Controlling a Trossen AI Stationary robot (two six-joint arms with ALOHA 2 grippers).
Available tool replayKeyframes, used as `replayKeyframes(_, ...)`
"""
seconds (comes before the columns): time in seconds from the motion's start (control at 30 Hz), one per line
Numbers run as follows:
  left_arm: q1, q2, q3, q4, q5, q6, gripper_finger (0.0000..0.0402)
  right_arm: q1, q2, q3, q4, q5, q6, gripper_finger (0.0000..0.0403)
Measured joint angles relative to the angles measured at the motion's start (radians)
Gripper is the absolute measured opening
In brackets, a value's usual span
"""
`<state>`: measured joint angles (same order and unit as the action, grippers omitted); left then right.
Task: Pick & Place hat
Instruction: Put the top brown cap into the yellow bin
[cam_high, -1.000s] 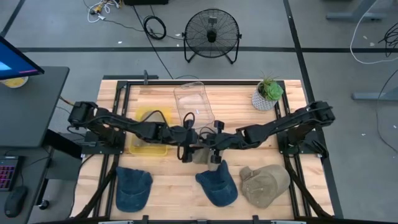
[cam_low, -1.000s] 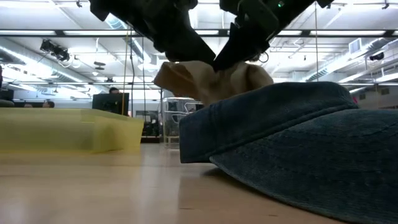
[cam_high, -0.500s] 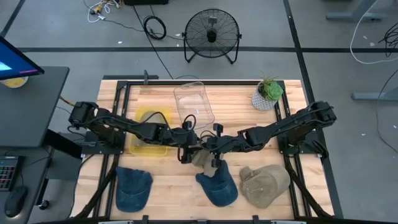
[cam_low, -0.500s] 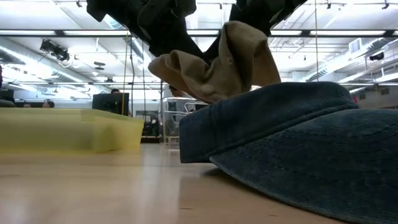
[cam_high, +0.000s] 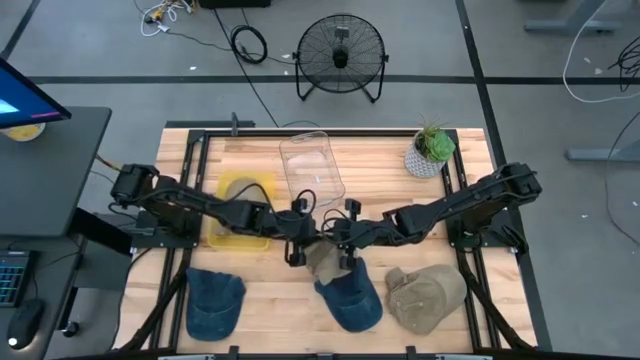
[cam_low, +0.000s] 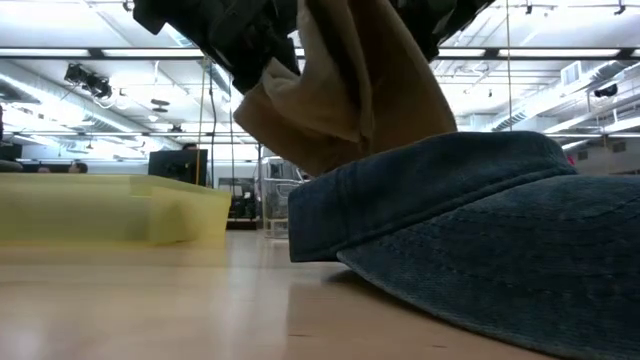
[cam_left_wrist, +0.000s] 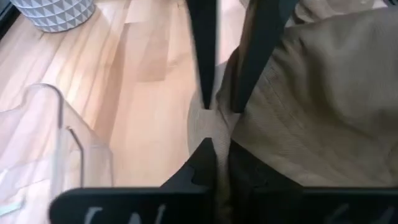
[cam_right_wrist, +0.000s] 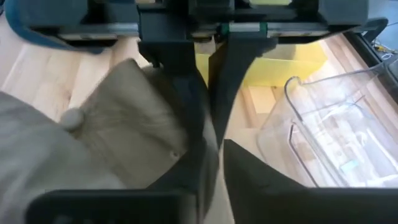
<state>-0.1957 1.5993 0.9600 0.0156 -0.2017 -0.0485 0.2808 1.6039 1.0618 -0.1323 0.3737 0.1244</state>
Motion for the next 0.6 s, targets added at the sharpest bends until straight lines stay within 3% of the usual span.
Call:
replayKeyframes(0.3,-0.088,-0.045,0.000,-0.153,-0.146,-0.187,0.0016,0.026,0.000,0.000,-0.037,0.014,0.049,0.0146)
replayKeyframes(0.6,-0.202,-0.246,0.002,-0.508,-0.258,-0.456,0.0016,0.037,0.002,-0.002,-0.100,0.055,0.079,0.0169)
